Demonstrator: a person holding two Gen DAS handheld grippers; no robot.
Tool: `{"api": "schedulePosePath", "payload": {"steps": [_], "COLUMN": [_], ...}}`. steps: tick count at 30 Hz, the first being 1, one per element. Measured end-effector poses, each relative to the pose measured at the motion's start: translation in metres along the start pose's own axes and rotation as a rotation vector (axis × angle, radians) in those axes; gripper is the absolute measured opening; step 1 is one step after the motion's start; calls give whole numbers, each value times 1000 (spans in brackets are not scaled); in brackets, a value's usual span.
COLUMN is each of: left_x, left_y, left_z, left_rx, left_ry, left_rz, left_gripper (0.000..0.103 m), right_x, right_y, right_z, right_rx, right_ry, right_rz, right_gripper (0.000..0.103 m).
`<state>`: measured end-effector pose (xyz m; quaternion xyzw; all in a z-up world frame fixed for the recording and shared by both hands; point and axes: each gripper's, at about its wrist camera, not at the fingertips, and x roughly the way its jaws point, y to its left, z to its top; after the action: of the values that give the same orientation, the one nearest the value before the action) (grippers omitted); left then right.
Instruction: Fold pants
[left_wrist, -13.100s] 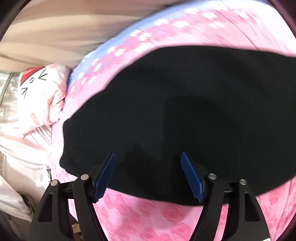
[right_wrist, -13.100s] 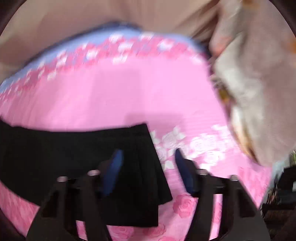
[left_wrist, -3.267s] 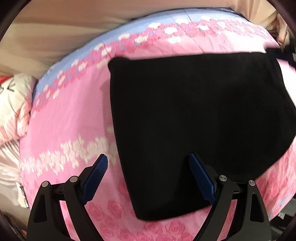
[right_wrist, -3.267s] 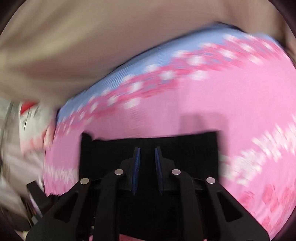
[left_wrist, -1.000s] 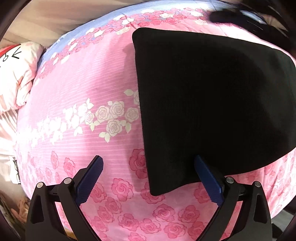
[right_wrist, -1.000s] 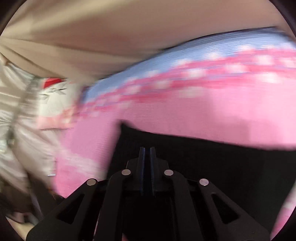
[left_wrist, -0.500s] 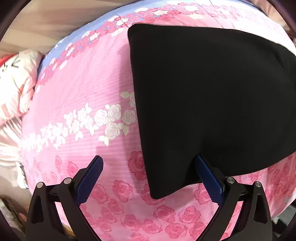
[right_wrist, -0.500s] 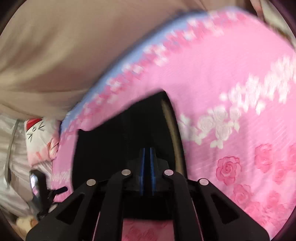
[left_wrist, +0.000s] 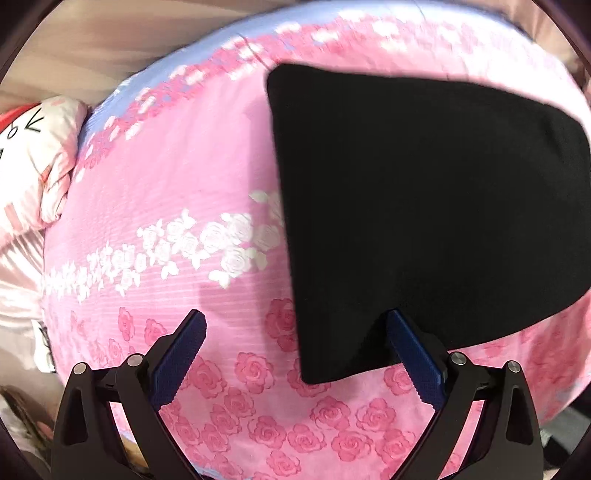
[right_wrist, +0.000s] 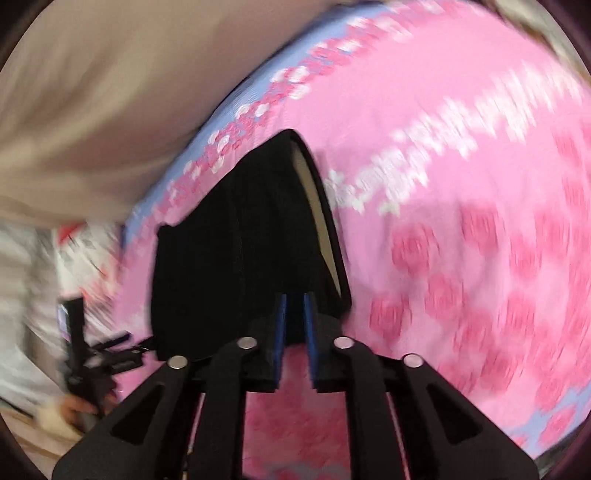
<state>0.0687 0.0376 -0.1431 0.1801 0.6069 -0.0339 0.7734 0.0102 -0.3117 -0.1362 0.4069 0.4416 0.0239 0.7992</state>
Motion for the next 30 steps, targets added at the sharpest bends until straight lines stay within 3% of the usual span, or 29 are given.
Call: {"api": "schedulePosePath", "payload": {"steps": [2,6,9,11,13,17,20,22,25,27,30], "left_x": [-7,4,17,23,26,24,17,16,23,29,35], "left_y": [10,25,39,48,55,63,56,50,39,35,31], "left_z": [0,-2,-4,-6,-7,-6,-1,3,4,1,-2], "left_rx": [-17,-74,-191,-269,-313,-291,-211,-173,-125,-102,-83], "left_ry": [-23,29,94,118,131,93,55,45,60,79,84], "left_rz": [-15,-157,-349,-425,-446,-314,-201,-162,-122,-118,-110], "left_gripper": [97,97,97,97,97,97,97,97,97,97,98], "right_x": [-2,-2,-3,-5,-5,7,37,61,94,80,68], "right_y": [-8,-2,10,19,28,88,130,136,104,101,136], "right_z": [-11,-13,-8,-6,-2,11,9,5,8,22,49], "right_rx": [95,99,96,106,110,-85,-288,-358,-292,-189,-273], "right_ry": [-7,-7,-20,-46,-65,-64,0,42,115,80,9], "right_rz": [-3,-4,-8,-27,-35,-24,-42,-65,-141,-80,-2], "right_gripper": [56,56,56,58,59,60,58,51,29,32,32]}}
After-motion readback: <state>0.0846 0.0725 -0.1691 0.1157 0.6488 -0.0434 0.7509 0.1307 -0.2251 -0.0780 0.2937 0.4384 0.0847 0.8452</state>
